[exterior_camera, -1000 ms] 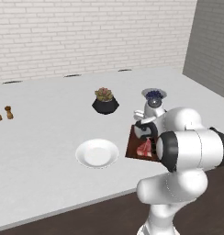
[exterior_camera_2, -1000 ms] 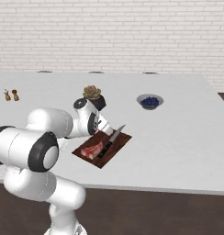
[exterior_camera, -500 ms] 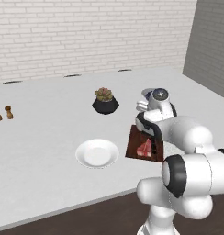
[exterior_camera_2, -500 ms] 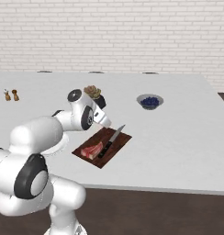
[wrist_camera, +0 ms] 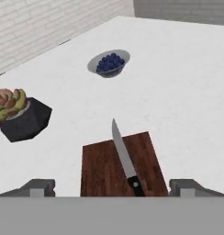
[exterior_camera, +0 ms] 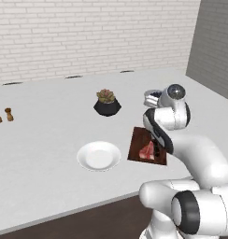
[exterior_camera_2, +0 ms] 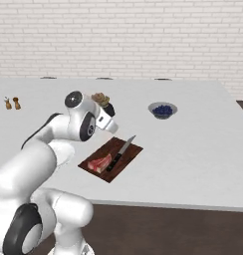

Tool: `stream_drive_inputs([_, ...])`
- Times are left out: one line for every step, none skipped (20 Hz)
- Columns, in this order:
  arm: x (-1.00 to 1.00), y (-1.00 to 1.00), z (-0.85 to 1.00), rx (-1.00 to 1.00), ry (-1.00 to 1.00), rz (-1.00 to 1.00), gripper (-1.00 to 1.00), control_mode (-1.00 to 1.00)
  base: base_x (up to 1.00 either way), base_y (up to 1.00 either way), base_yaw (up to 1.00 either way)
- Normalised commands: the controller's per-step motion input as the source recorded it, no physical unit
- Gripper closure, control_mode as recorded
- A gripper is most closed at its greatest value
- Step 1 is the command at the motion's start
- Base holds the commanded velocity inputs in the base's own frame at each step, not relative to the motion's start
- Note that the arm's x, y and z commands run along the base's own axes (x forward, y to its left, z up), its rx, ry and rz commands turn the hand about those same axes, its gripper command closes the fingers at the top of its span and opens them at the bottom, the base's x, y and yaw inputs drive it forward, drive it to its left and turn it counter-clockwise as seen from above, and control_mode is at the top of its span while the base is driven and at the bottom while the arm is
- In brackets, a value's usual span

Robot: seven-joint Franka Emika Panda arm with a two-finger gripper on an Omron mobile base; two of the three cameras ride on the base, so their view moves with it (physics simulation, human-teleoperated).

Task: Pick up the knife from the drawer and place it on the cutting board. Then place the meat from the plate to the cutting board.

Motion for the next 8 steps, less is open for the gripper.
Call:
stream_drive_inputs([-0.74,0.00,0.31,0.00,-0.15,0.08,-1.00,-1.00,0.00,0.00,0.00])
stream_drive_inputs([-0.76,0.00,0.21,0.00,-0.20,0.09,-1.00,-1.00,0.00,0.00,0.00])
stream_drive_inputs([-0.82,0.00,0.16,0.00,-0.23,0.07,-1.00,-1.00,0.00,0.00,0.00])
stream_drive_inputs([-0.85,0.00,0.13,0.00,-0.20,0.06,-1.00,-1.00,0.00,0.00,0.00])
stream_drive_inputs([-0.86,0.00,0.04,0.00,-0.19,0.04,-1.00,-1.00,0.00,0.00,0.00])
stream_drive_inputs([-0.89,-0.06,0.00,0.00,-0.20,0.02,-1.00,-1.00,0.00,0.00,0.00])
stream_drive_inputs([-0.88,-0.18,0.00,0.00,-0.19,0.00,-1.00,-1.00,0.00,0.00,0.00])
stream_drive_inputs([-0.86,-0.29,0.00,0.00,-0.17,0.00,-1.00,-1.00,0.00,0.00,0.00])
